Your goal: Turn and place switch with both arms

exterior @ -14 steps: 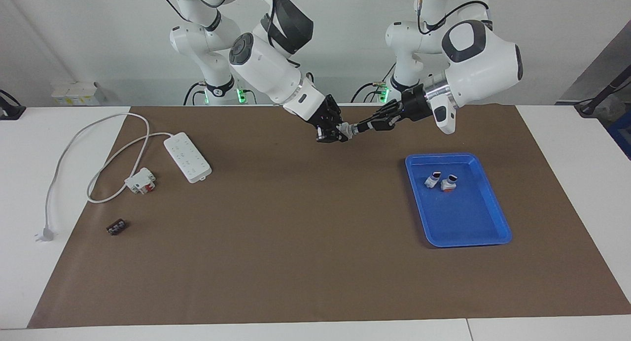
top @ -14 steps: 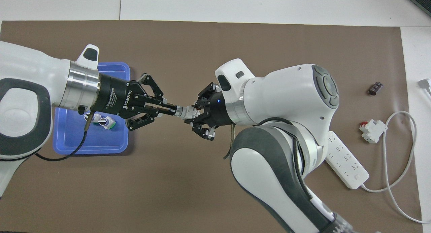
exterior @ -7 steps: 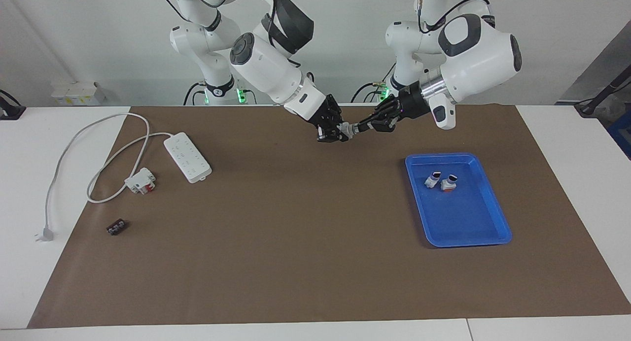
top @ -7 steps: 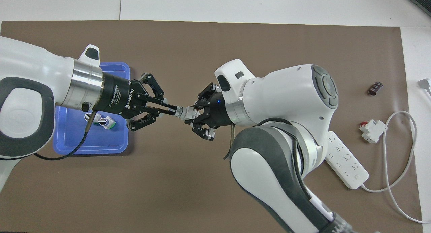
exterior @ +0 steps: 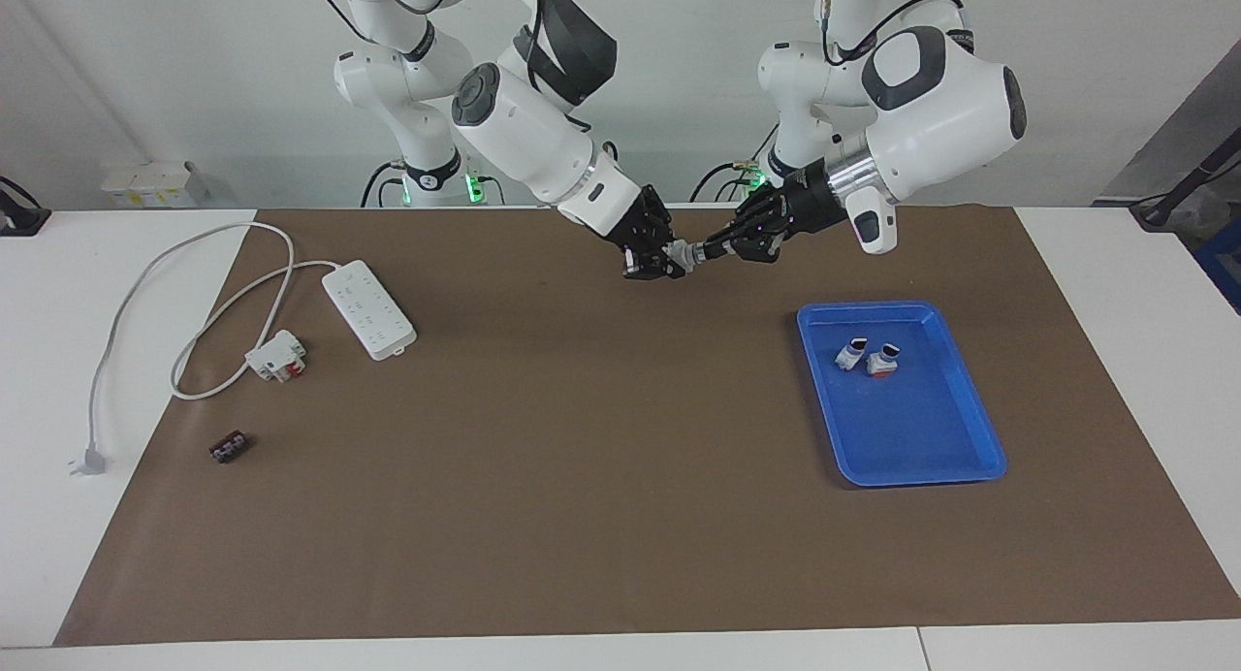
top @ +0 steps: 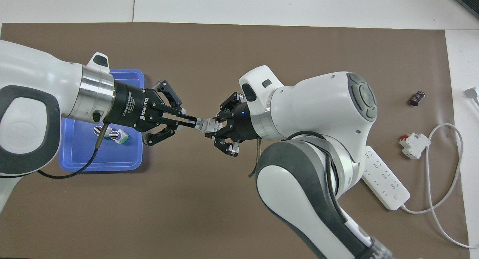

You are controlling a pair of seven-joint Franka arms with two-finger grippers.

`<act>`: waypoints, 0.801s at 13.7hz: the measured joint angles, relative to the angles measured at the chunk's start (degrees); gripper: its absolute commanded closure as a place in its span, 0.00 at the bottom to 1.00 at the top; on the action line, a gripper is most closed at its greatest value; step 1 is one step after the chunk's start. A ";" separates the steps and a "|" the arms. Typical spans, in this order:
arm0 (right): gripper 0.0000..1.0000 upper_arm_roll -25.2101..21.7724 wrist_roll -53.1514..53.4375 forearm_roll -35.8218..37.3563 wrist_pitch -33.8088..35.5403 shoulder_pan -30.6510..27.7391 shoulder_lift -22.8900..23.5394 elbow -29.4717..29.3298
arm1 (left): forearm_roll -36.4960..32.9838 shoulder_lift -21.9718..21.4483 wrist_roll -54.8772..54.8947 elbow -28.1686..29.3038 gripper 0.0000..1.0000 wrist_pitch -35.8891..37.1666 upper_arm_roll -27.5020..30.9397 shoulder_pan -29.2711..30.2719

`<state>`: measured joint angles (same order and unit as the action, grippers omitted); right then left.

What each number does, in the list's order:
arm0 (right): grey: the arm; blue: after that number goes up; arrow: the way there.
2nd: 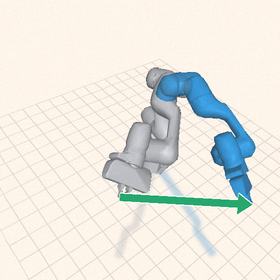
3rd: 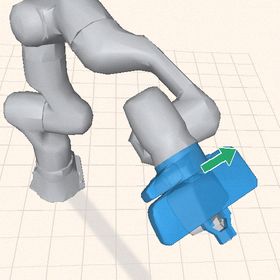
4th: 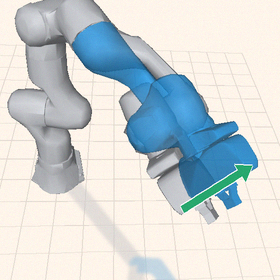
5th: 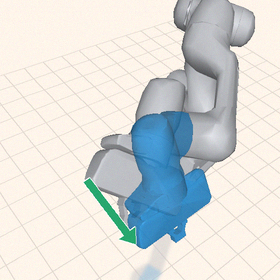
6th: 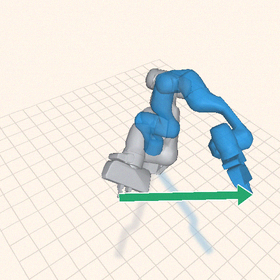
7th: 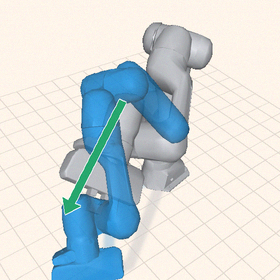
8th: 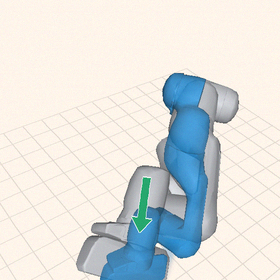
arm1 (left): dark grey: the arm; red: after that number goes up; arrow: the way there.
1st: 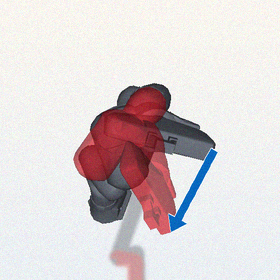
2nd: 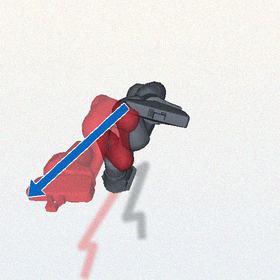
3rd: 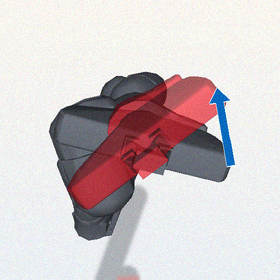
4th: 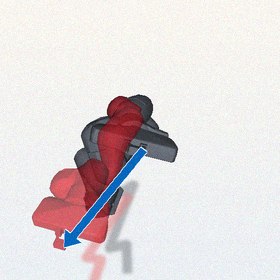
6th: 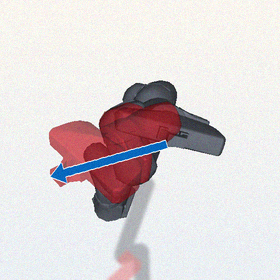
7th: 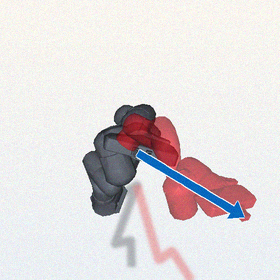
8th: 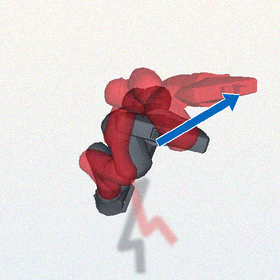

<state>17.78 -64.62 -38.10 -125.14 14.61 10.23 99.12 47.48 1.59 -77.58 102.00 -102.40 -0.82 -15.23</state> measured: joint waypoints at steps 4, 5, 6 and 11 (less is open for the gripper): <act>1.00 0.00 0.00 0.08 0.00 0.00 -0.01 0.00 | -0.01 0.03 -1.66 -0.01 1.00 0.00 0.00 -0.01; 1.00 0.00 0.00 0.10 0.00 0.00 -0.01 0.00 | -0.01 0.03 -2.03 -0.01 1.00 0.00 0.00 -0.02; 1.00 0.00 0.00 0.12 0.00 0.00 -0.01 0.00 | -0.01 0.04 -2.27 -0.02 1.00 0.00 0.00 -0.02; 1.00 0.00 0.00 0.19 0.12 0.01 -0.01 0.04 | -0.01 0.10 -2.57 -0.02 1.00 0.18 0.02 -0.03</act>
<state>17.78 -64.62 -37.91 -125.02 14.62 10.22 99.16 47.47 1.69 -80.15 101.98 -102.22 -0.80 -15.26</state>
